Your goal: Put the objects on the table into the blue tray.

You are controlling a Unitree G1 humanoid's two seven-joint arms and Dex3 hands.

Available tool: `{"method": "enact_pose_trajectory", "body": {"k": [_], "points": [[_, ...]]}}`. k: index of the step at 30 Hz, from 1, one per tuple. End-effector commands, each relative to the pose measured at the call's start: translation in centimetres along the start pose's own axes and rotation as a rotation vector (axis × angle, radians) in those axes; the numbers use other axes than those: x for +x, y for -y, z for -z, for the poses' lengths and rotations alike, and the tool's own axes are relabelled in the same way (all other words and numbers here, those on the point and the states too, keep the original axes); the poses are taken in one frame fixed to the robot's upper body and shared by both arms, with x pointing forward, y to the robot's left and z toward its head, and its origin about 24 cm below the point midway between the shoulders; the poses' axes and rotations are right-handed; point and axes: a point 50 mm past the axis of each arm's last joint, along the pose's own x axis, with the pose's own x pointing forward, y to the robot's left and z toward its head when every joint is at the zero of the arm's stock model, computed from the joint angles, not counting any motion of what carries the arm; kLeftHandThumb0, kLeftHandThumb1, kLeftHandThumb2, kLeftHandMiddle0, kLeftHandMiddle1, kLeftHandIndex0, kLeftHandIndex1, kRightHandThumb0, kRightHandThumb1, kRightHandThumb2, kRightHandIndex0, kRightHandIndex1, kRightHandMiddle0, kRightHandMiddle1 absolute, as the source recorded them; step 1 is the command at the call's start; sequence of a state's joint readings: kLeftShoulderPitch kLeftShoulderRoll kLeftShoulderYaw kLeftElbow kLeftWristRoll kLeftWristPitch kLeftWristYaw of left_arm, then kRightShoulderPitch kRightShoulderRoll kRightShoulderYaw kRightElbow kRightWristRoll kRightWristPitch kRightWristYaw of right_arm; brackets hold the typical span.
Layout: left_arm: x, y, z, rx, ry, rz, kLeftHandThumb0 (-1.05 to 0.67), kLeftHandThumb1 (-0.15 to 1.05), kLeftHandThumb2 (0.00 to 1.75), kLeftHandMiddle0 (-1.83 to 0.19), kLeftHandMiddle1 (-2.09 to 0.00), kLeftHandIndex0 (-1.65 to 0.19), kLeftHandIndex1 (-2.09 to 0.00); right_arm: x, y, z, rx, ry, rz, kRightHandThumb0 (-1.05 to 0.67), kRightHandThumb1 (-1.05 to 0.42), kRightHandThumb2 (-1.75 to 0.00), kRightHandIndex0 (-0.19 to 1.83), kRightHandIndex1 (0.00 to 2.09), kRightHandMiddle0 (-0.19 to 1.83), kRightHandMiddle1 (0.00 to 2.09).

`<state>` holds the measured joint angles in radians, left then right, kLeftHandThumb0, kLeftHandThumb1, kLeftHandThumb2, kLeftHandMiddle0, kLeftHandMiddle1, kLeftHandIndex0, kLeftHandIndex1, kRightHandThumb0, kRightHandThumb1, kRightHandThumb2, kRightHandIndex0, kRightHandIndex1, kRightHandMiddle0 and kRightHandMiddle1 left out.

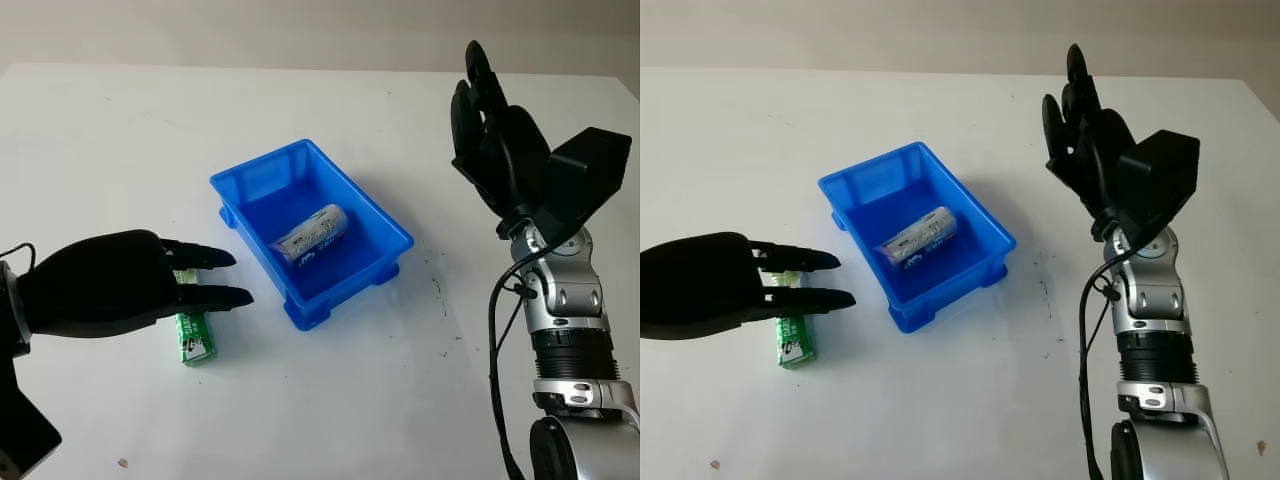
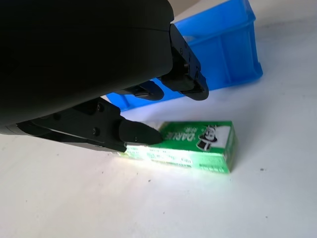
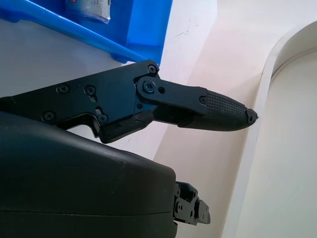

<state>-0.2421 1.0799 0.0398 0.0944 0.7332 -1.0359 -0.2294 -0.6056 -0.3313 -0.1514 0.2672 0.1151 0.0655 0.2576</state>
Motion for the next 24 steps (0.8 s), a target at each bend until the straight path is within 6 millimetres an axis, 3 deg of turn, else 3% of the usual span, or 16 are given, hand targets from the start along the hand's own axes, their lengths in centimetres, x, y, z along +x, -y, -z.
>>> {"method": "enact_pose_trajectory", "body": {"k": [1, 9, 10, 13, 16, 19, 20, 24], "points": [[0.4, -0.1, 0.1, 0.020, 0.012, -0.013, 0.11, 1.05, 0.23, -0.48, -0.06, -0.46, -0.08, -0.2, 0.5, -0.5, -0.015, 0.016, 0.010, -0.76, -1.05, -0.63, -0.19, 0.00, -0.19, 0.00], [1.3, 0.5, 0.2, 0.051, 0.069, -0.040, 0.01, 1.00, 0.09, -0.64, -0.14, -0.58, -0.15, -0.3, 0.5, -0.5, -0.003, 0.014, 0.019, -0.76, -1.05, -0.62, -0.19, 0.00, -0.19, 0.00], [1.5, 0.6, 0.2, 0.062, 0.079, -0.051, -0.02, 1.00, 0.07, -0.64, -0.24, -0.58, -0.22, -0.4, 0.6, -0.5, -0.002, 0.014, 0.018, -0.76, -1.05, -0.62, -0.19, 0.00, -0.19, 0.00], [2.0, 0.9, 0.0, 0.101, 0.107, -0.069, -0.13, 0.97, 0.05, -0.45, -1.10, -0.39, -1.08, -0.4, 0.5, -0.5, -0.006, 0.015, 0.012, -0.75, -1.05, -0.62, -0.19, 0.00, -0.19, 0.00], [2.2, 1.3, 0.0, 0.124, 0.122, -0.064, -0.19, 0.98, 0.06, -0.43, -1.65, -0.39, -1.49, -0.4, 0.5, -0.5, -0.006, 0.016, 0.011, -0.75, -1.05, -0.62, -0.19, 0.00, -0.19, 0.00], [2.5, 1.5, -0.2, 0.151, 0.131, -0.084, -0.33, 0.99, 0.06, -0.56, -1.99, -0.41, -1.68, -0.4, 0.5, -0.5, -0.003, 0.016, 0.016, -0.75, -1.05, -0.62, -0.19, 0.00, -0.19, 0.00], [2.6, 1.6, -0.2, 0.159, 0.134, -0.090, -0.40, 1.02, 0.08, -0.74, -2.05, -0.41, -1.90, -0.5, 0.5, -0.5, -0.003, 0.016, 0.015, -0.75, -1.05, -0.62, -0.19, 0.00, -0.19, 0.00], [2.8, 1.8, -0.2, 0.157, 0.138, -0.091, -0.52, 1.05, 0.27, -1.01, -2.09, -0.56, -2.08, -0.5, 0.6, -0.5, -0.002, 0.015, 0.012, -0.75, -1.05, -0.61, -0.19, 0.00, -0.19, 0.00]]}}
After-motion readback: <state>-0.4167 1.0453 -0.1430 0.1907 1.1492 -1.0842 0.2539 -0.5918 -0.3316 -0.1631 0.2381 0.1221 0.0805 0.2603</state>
